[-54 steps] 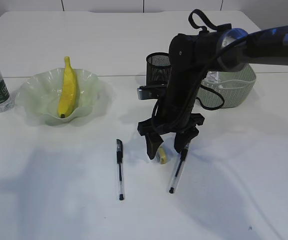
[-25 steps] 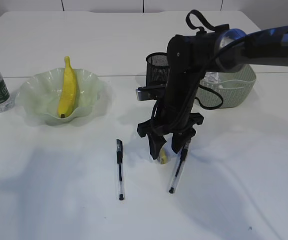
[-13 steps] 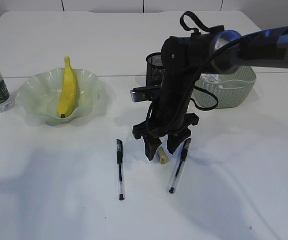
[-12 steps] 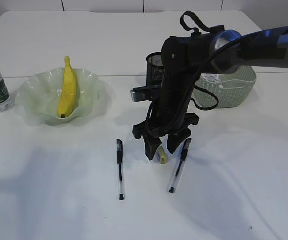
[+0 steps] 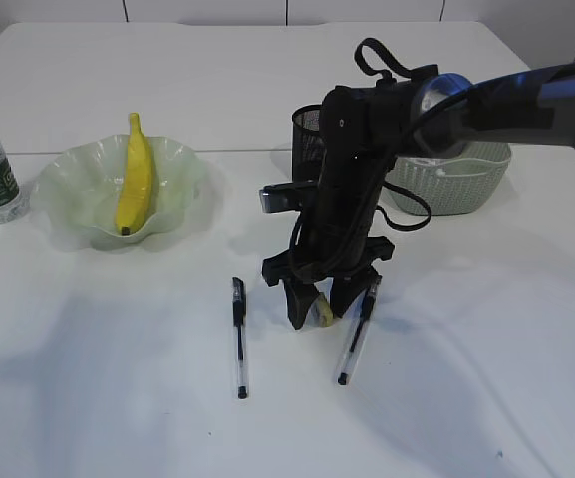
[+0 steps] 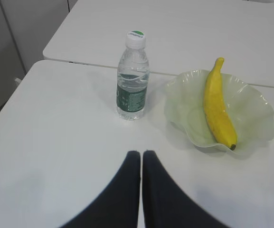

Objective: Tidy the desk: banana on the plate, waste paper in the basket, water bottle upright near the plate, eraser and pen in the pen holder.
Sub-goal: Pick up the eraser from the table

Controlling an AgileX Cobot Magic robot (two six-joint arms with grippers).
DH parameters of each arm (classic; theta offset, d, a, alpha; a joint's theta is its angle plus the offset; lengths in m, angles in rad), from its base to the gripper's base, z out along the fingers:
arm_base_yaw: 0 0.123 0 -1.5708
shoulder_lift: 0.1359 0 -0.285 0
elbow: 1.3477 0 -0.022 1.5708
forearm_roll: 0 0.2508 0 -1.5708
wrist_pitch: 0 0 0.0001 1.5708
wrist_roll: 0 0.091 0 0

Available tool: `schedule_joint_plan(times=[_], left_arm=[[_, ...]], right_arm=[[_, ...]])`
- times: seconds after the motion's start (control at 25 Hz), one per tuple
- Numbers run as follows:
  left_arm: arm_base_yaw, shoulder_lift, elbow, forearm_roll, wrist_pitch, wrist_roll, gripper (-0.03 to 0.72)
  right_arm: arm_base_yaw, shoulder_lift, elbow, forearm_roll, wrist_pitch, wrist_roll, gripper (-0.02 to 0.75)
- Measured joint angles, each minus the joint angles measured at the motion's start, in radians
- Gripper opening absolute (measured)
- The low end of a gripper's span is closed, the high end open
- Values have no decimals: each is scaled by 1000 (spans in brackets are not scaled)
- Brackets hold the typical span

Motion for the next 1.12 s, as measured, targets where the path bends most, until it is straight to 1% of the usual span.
schedule_joint_plan(times=[0.2, 0.28, 0.32, 0.44, 0.56, 0.68, 0.88, 1.12], left_arm=[[0, 0, 0, 0, -2, 0, -24], [0, 0, 0, 0, -2, 0, -24], [0, 0, 0, 0, -2, 0, -24], [0, 0, 0, 0, -2, 0, -24], [0, 0, 0, 0, -2, 0, -24], [0, 0, 0, 0, -2, 0, -24], [0, 0, 0, 0, -4, 0, -24], [0, 0, 0, 0, -5, 0, -24]], right_arm=[[0, 0, 0, 0, -2, 0, 463], [0, 0, 0, 1, -4, 0, 445], [0, 0, 0, 1, -6, 0, 429], [0, 2, 0, 1, -8, 0, 346], [0, 4, 0, -2, -9, 0, 286], [0, 4, 0, -23, -10, 0, 240], [0, 4, 0, -60, -10, 0, 117], [0, 4, 0, -69, -10, 0, 86]])
